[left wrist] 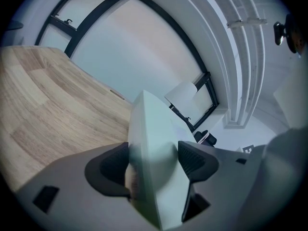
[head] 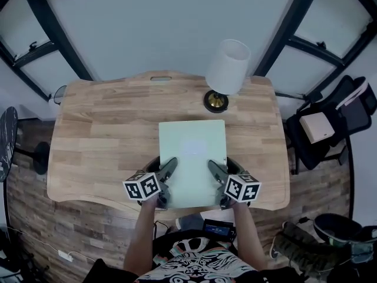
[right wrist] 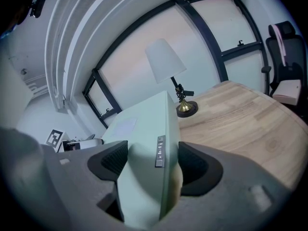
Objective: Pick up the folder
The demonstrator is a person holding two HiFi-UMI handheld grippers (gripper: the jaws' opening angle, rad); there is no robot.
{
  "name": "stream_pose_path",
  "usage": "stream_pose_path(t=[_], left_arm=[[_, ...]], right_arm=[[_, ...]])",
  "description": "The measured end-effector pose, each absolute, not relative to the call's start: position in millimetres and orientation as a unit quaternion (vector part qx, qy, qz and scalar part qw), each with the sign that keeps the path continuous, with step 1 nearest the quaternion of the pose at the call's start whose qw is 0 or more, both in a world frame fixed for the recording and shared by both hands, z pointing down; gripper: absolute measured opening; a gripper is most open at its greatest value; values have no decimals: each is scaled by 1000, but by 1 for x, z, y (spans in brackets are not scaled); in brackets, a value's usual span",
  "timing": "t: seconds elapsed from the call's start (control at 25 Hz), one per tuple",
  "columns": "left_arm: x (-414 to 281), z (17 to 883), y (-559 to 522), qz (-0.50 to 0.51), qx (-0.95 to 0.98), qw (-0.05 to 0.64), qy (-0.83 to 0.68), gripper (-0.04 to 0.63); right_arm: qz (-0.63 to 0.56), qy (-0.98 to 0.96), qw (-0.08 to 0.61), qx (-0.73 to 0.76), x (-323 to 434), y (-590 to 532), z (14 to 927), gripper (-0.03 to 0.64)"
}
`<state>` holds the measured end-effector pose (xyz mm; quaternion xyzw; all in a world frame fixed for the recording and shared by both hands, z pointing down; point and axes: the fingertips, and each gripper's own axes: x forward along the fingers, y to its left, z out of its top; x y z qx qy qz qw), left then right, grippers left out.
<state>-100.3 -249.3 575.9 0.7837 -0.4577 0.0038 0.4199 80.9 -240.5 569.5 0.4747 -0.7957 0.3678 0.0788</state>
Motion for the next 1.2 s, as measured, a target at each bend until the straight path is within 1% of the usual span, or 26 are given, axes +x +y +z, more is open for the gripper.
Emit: stream_pose_path(t=[0.6,1.2], left_arm=[[-95,530,-220,-12,806,376,-457,308],[-89,507,-201,-21,818,354,-452,308]], right_arm=[[335,-805,49,487,86,-207,529,318],[322,-807,29,495,91,-183,510,318]])
